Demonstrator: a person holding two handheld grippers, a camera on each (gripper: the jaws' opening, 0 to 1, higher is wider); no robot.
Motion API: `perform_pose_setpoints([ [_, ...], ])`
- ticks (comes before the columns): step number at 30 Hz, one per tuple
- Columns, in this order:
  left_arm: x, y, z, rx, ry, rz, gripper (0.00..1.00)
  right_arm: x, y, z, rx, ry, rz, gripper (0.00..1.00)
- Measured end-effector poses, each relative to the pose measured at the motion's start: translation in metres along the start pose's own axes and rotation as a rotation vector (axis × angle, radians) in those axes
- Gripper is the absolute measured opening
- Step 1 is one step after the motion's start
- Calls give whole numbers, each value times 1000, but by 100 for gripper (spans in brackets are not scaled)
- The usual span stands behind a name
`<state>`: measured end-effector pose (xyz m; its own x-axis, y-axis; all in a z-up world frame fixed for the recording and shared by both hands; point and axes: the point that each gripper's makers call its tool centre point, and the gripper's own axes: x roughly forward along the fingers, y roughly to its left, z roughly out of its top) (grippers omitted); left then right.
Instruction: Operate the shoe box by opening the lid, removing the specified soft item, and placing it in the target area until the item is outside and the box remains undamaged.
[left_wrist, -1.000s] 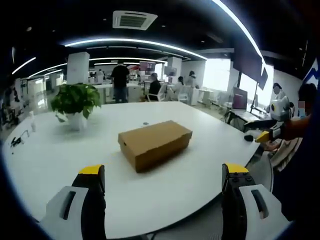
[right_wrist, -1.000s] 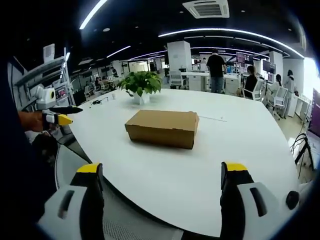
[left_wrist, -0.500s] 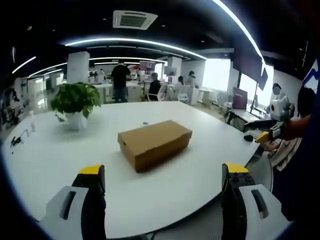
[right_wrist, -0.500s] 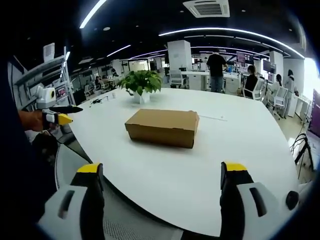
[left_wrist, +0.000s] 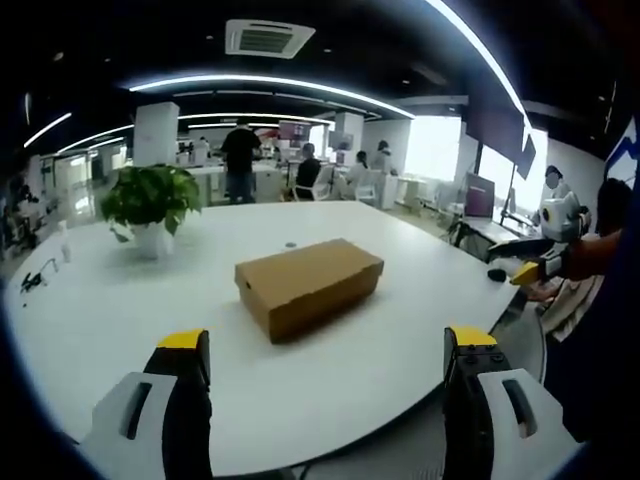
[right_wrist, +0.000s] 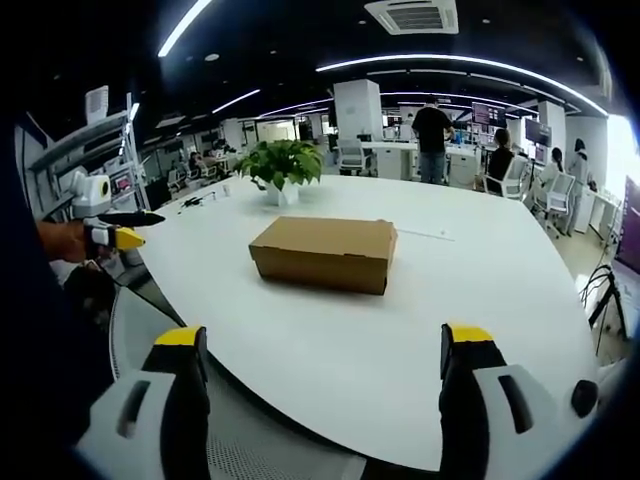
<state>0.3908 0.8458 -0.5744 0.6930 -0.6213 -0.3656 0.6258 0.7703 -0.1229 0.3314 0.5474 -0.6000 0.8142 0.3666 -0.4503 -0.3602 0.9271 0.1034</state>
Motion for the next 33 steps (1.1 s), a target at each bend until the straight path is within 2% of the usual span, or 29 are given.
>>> perform_pose_setpoints([
  [33, 6, 7, -12, -1, 11, -6, 100, 3, 2, -1, 5, 9, 8, 91],
])
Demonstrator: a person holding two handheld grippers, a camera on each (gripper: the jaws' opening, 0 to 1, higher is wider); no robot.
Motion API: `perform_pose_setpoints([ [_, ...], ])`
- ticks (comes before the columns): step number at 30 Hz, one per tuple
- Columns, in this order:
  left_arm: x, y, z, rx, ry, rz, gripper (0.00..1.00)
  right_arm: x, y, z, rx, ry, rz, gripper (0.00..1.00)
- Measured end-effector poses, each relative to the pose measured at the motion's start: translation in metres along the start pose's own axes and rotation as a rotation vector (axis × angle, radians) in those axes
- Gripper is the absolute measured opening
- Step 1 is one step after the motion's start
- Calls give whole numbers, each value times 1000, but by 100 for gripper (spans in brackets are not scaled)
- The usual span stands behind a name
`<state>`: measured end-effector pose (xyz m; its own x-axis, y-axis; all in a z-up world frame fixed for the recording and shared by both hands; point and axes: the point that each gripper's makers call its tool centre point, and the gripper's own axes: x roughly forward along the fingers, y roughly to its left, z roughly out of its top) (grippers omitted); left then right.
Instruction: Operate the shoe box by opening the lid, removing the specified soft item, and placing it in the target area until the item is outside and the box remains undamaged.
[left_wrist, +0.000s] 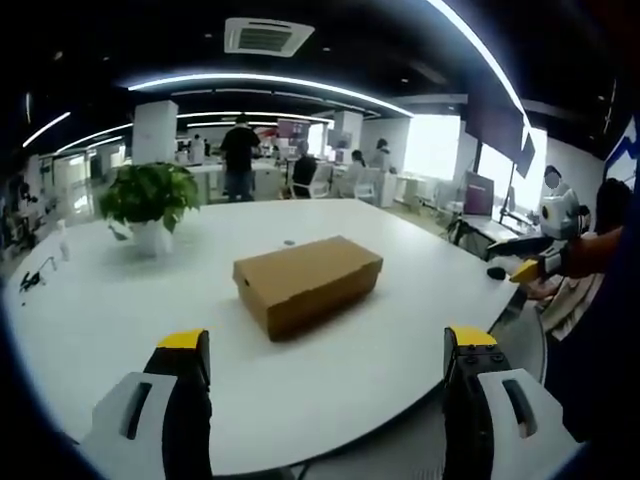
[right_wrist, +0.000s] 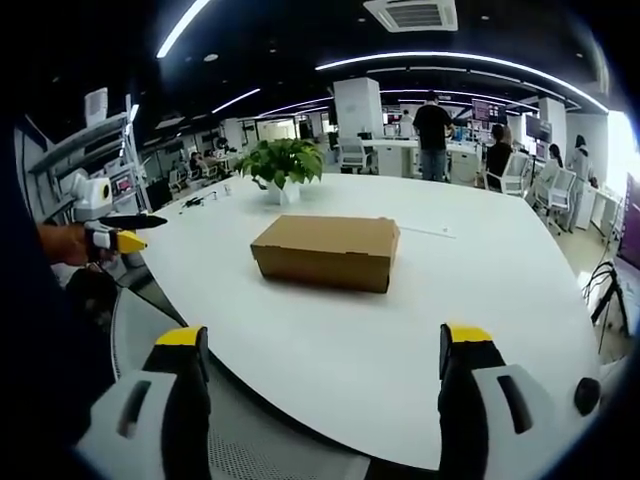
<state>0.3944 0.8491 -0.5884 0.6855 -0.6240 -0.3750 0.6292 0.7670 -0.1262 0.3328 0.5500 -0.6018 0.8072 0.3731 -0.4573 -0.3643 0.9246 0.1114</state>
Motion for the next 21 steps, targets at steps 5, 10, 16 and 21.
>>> perform_pose_setpoints([
  [5, 0, 2, -1, -3, 2, 0, 100, 2, 2, -1, -1, 8, 3, 91],
  [10, 1, 7, 1, -8, -7, -3, 100, 5, 6, 1, -3, 18, 8, 90],
  [16, 3, 15, 5, -7, -18, -18, 100, 13, 14, 6, -10, 28, 1, 90],
  [21, 6, 26, 13, -1, -33, -43, 100, 21, 23, 12, -9, 32, -20, 90],
])
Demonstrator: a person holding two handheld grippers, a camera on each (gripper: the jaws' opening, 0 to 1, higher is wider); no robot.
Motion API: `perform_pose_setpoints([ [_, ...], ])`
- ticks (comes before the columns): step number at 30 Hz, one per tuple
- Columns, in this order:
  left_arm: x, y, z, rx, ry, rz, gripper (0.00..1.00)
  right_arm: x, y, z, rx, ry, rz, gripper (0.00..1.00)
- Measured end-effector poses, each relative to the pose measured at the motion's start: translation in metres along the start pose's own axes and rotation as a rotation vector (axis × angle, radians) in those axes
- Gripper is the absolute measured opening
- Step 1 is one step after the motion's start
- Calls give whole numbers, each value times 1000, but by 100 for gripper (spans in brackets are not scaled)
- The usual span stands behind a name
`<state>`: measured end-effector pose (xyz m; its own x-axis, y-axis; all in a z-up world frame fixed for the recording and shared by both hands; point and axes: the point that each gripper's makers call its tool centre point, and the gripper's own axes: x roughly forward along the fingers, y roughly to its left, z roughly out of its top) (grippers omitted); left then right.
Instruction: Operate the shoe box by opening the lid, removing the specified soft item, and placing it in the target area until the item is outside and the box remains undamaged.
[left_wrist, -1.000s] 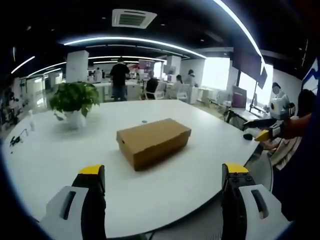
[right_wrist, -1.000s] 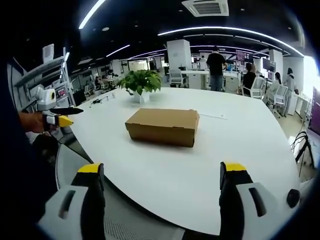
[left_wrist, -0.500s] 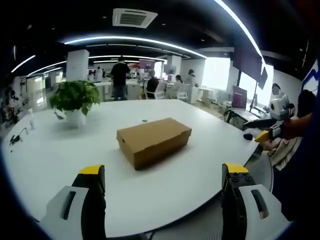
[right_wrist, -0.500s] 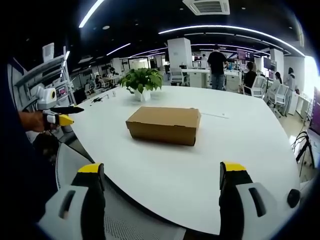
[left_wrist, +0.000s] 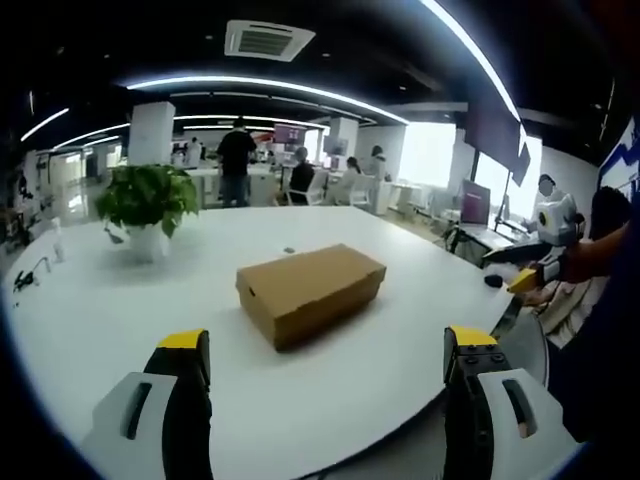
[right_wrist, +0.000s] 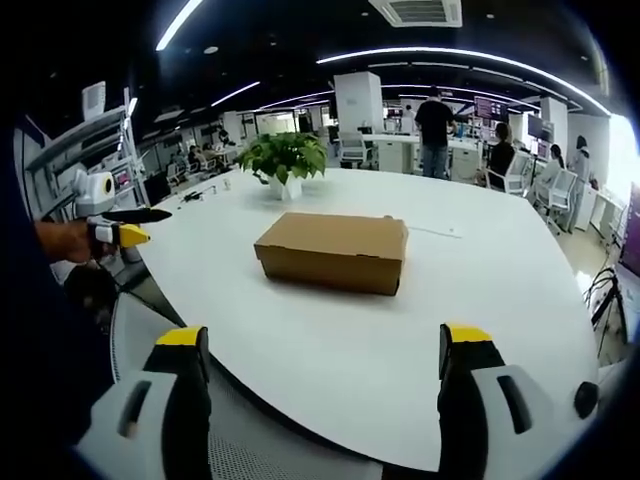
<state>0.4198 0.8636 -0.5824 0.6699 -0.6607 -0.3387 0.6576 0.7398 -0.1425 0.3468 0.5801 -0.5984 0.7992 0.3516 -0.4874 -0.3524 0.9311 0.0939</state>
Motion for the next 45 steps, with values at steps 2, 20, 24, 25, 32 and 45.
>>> perform_pose_setpoints([
  [2, 1, 3, 3, 2, -6, -14, 100, 3, 4, 2, 4, -2, -10, 90],
  [20, 23, 32, 41, 41, -44, -105, 99, 30, 8, 33, 48, -28, -95, 90],
  [24, 35, 33, 47, 43, -44, -91, 99, 39, -7, 42, 42, -34, -80, 90],
  [25, 37, 33, 49, 46, -42, -84, 99, 42, -13, 44, 37, -31, -75, 90],
  [32, 61, 30, 62, 52, -35, -54, 99, 56, -44, 62, 27, -57, -49, 90],
  [45, 121, 42, 55, 3, 19, -16, 98, 106, -81, 73, 41, -48, -7, 89],
])
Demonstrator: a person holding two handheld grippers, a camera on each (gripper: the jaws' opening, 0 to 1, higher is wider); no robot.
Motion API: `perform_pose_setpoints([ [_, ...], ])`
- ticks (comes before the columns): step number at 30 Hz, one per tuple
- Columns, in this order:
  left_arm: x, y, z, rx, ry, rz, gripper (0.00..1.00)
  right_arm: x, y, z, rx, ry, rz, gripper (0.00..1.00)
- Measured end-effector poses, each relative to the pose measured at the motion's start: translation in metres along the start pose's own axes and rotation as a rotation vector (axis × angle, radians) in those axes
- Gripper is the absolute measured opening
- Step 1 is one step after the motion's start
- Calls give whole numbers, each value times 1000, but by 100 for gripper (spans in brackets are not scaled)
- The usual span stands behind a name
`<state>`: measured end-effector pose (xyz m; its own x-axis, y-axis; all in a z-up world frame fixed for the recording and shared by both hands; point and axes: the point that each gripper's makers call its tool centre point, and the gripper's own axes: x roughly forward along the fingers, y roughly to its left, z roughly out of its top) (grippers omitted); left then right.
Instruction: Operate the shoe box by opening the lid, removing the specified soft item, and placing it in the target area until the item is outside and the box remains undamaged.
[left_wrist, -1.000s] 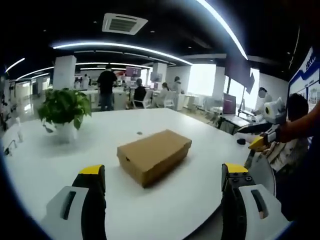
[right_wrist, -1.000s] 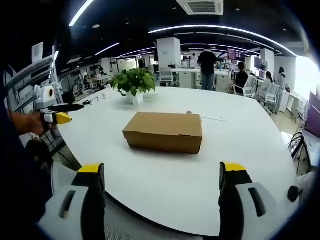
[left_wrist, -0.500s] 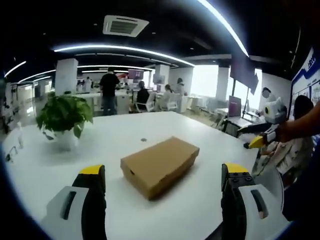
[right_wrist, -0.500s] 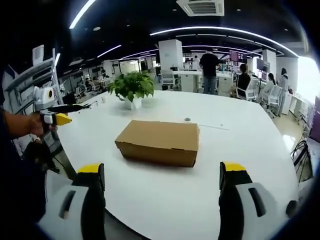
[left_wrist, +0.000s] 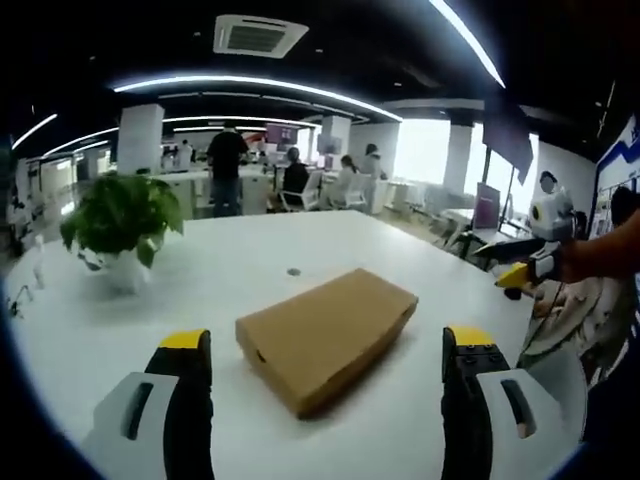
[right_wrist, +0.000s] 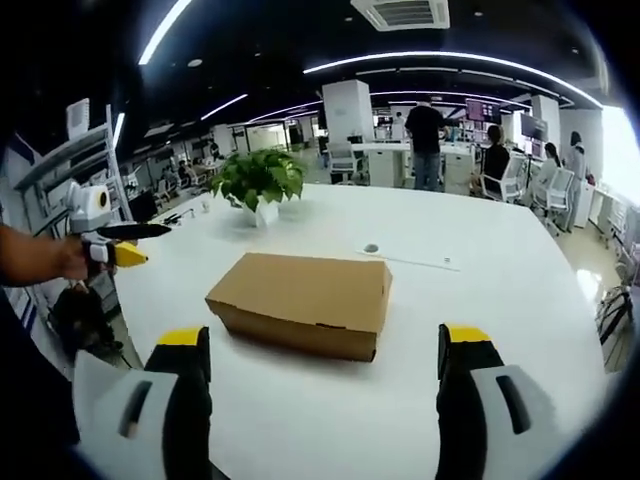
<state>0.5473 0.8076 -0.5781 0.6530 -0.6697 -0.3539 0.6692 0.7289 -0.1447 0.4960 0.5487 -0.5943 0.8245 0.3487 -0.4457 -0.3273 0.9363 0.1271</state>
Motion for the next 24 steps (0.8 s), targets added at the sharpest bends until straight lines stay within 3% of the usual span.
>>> perform_pose_setpoints([
  [7, 32, 15, -8, -24, 48, 12, 97, 40, -18, 6, 3, 18, 16, 87],
  [9, 39, 19, -8, -24, 34, 14, 97, 51, -25, 4, 9, 21, 15, 87],
  [16, 62, 37, -36, -59, 112, 44, 95, 84, -44, -12, 59, 69, 4, 83],
  [24, 89, 42, -53, -120, 146, 48, 92, 115, -62, -20, 103, 88, -11, 74],
])
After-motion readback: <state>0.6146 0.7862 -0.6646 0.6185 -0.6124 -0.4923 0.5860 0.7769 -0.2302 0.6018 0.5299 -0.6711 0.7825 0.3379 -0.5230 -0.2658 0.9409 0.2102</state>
